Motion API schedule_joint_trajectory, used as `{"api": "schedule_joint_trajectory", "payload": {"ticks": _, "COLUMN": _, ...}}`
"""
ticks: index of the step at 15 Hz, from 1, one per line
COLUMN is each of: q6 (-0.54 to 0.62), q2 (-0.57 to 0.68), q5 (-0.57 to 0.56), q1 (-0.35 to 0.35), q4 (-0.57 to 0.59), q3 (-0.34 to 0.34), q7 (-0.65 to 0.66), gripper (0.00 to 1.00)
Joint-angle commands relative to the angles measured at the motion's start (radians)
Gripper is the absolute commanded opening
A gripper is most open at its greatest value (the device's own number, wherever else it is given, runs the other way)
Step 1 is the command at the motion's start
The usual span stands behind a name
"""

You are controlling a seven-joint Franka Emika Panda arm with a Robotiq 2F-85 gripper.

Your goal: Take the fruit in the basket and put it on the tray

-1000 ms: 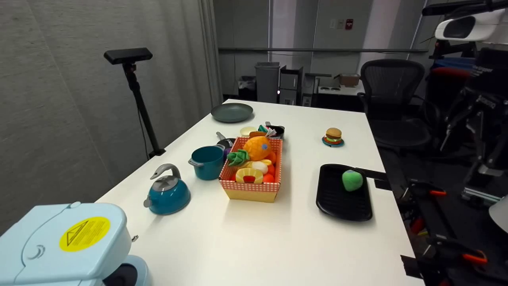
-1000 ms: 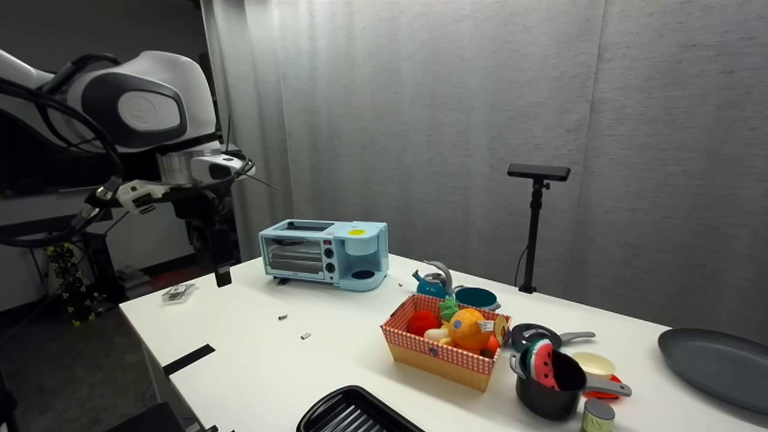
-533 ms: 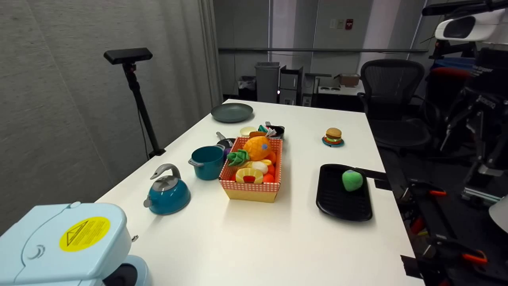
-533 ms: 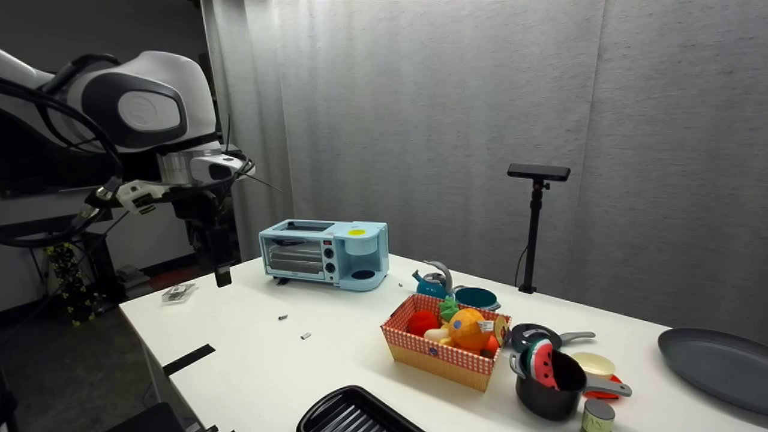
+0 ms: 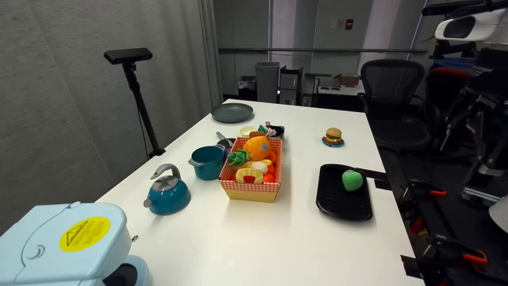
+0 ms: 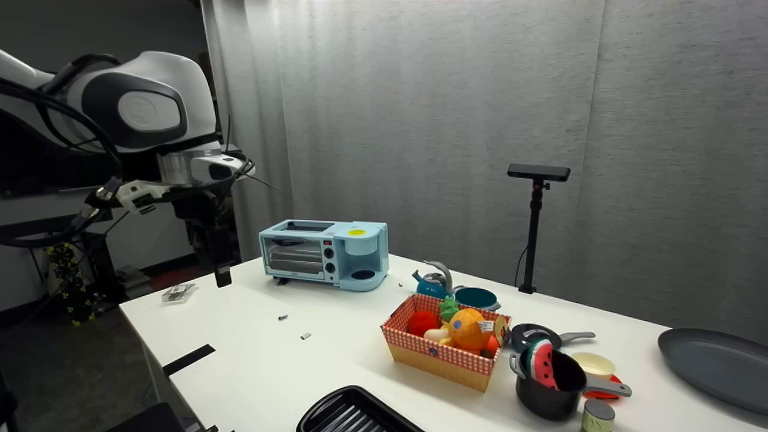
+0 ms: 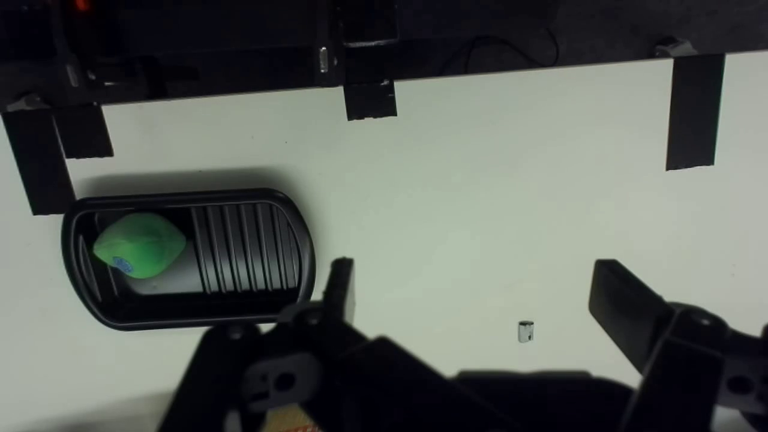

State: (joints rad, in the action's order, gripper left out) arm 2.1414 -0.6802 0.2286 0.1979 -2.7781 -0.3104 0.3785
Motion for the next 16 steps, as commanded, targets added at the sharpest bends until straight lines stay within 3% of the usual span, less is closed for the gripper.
{"api": "schedule_joint_trajectory", "payload": {"ticks": 1, "q6": -0.002, "q2": 0.001, "q5": -0.006, "q1": 0.006, "q4": 0.001, "q3": 0.007, "q7": 0.004, "gripper": 1.0}}
{"api": "schedule_joint_trajectory", "payload": {"ticks": 10, "q6": 0.009, "q2": 0.025, "q5": -0.013, "q1": -0.001, "q4": 0.004, "q3": 0.01, "q7": -0.001, "gripper": 1.0}}
{"api": "schedule_joint_trajectory", "payload": {"ticks": 16, "q6": 0.067, "q2": 0.134, "q5": -0.044, "q1": -0.03, "q4": 0.032, "q3": 0.022, "q7": -0.015, "gripper": 1.0}}
